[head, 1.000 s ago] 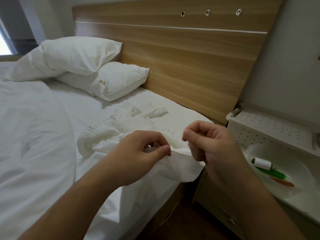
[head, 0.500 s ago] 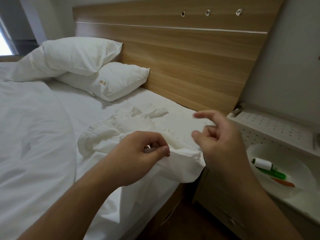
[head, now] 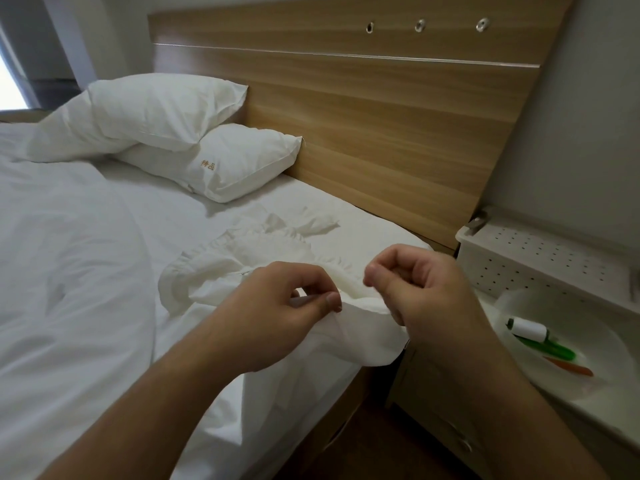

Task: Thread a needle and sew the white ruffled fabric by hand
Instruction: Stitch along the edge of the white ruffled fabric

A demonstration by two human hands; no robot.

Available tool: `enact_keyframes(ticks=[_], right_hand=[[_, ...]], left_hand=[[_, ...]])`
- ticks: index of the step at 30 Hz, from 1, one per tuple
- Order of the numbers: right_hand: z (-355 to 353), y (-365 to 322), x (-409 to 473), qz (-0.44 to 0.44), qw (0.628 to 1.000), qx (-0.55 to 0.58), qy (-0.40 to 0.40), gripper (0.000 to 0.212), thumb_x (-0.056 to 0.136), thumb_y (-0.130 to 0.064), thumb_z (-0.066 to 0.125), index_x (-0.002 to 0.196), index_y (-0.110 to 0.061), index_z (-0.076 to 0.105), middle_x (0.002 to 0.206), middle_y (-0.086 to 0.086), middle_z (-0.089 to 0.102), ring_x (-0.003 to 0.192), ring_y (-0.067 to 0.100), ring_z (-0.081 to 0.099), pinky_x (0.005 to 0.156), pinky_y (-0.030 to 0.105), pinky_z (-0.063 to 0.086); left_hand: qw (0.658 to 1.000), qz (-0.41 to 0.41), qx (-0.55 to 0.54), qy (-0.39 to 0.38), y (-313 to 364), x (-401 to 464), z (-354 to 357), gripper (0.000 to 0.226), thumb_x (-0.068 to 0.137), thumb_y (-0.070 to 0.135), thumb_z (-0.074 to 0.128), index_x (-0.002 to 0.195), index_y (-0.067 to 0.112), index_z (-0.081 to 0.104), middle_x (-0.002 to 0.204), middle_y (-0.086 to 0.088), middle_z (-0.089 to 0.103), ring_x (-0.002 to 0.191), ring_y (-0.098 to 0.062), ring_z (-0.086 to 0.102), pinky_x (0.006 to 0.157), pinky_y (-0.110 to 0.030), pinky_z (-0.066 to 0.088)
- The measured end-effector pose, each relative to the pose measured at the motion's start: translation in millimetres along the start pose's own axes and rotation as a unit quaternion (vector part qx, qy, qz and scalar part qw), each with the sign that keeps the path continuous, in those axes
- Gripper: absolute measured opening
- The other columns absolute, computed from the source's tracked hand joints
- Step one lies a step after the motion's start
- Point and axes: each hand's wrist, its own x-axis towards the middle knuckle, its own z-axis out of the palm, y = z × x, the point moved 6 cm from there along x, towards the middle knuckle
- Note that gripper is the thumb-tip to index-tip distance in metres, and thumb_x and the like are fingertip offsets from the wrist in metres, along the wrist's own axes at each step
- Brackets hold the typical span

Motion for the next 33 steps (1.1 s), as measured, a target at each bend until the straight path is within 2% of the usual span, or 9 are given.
enact_keyframes(ticks=[2, 8, 17, 22, 24, 27, 30, 32, 33], right_hand=[[-5, 1, 0, 0.022, 0.996, 0.090, 0.011, 0.023, 0.096, -0.021, 0.069, 0.073, -0.021, 0.073, 0.052, -0.001, 0.049, 0.048, 0.013, 0.039, 0.049, 0.029, 0.035], [-9, -9, -1, 0.006, 0.959, 0.284, -0.014, 0.016, 0.088, -0.016, 0.061, 0.076, -0.008, 0.067, 0.049, -0.004, 0.037, 0.044, 0.013, 0.027, 0.045, 0.023, 0.030], [-8, -25, -5, -0.037, 0.899, 0.421, -0.116, 0.012, 0.088, -0.007, 0.059, 0.077, -0.004, 0.059, 0.053, -0.006, 0.031, 0.047, 0.009, 0.024, 0.045, 0.023, 0.024], [-5, -24, -5, -0.040, 0.865, 0.461, -0.195, 0.026, 0.081, -0.019, 0.078, 0.078, -0.003, 0.058, 0.056, -0.004, 0.024, 0.049, 0.009, 0.023, 0.047, 0.027, 0.020], [-10, -17, -2, -0.016, 0.904, 0.404, -0.141, 0.023, 0.081, -0.019, 0.072, 0.074, -0.002, 0.057, 0.054, -0.002, 0.024, 0.048, 0.013, 0.022, 0.048, 0.027, 0.020], [-29, -2, 2, 0.014, 0.979, 0.195, 0.058, 0.026, 0.095, -0.020, 0.054, 0.077, -0.005, 0.067, 0.051, 0.002, 0.030, 0.049, 0.020, 0.025, 0.047, 0.028, 0.026], [-47, 11, -2, 0.031, 0.971, 0.085, 0.222, 0.017, 0.099, -0.017, 0.057, 0.093, -0.018, 0.073, 0.063, -0.003, 0.051, 0.063, 0.020, 0.044, 0.053, 0.029, 0.034], [-50, 9, -4, 0.022, 0.967, 0.051, 0.250, 0.014, 0.098, -0.017, 0.059, 0.099, -0.024, 0.071, 0.071, -0.006, 0.057, 0.069, 0.019, 0.049, 0.054, 0.028, 0.036], [-47, 6, -4, 0.011, 0.970, 0.047, 0.236, 0.014, 0.100, -0.015, 0.060, 0.101, -0.024, 0.070, 0.067, -0.007, 0.056, 0.062, 0.016, 0.048, 0.050, 0.027, 0.036]], left_hand=[[1.000, -0.001, -0.005, 0.009, -1, 0, -1, 0.015, 0.102, 0.036, 0.066, 0.093, 0.037, 0.078, 0.093, 0.025, 0.074, 0.092, 0.000, 0.069, 0.080, -0.017, 0.048], [0.999, -0.001, -0.010, 0.033, -5, 2, -4, 0.015, 0.102, 0.036, 0.068, 0.092, 0.038, 0.078, 0.095, 0.024, 0.076, 0.096, 0.000, 0.070, 0.089, -0.024, 0.054], [0.999, -0.020, 0.005, 0.045, -13, 4, -5, 0.015, 0.102, 0.039, 0.066, 0.094, 0.040, 0.078, 0.096, 0.027, 0.075, 0.096, 0.001, 0.070, 0.094, -0.034, 0.058], [0.998, -0.029, 0.014, 0.056, -15, 4, -6, 0.015, 0.102, 0.039, 0.066, 0.093, 0.040, 0.078, 0.095, 0.027, 0.074, 0.096, 0.002, 0.068, 0.094, -0.033, 0.057], [0.998, -0.029, 0.013, 0.061, -15, 4, -7, 0.015, 0.102, 0.038, 0.066, 0.092, 0.040, 0.078, 0.094, 0.028, 0.074, 0.096, 0.002, 0.068, 0.093, -0.033, 0.057], [0.997, -0.031, 0.008, 0.067, -16, 5, -7, 0.015, 0.102, 0.036, 0.067, 0.093, 0.040, 0.078, 0.095, 0.029, 0.073, 0.093, 0.001, 0.069, 0.092, -0.035, 0.059], [0.997, -0.030, 0.001, 0.070, -16, 5, -7, 0.015, 0.102, 0.035, 0.067, 0.093, 0.039, 0.079, 0.096, 0.028, 0.073, 0.092, -0.002, 0.071, 0.091, -0.039, 0.060], [0.997, -0.025, -0.001, 0.071, -16, 5, -7, 0.015, 0.102, 0.035, 0.068, 0.093, 0.039, 0.079, 0.095, 0.027, 0.074, 0.093, 0.000, 0.070, 0.092, -0.038, 0.059], [0.997, -0.022, -0.003, 0.072, -15, 4, -7, 0.014, 0.102, 0.035, 0.068, 0.093, 0.039, 0.079, 0.094, 0.027, 0.074, 0.094, 0.000, 0.070, 0.093, -0.038, 0.058]])
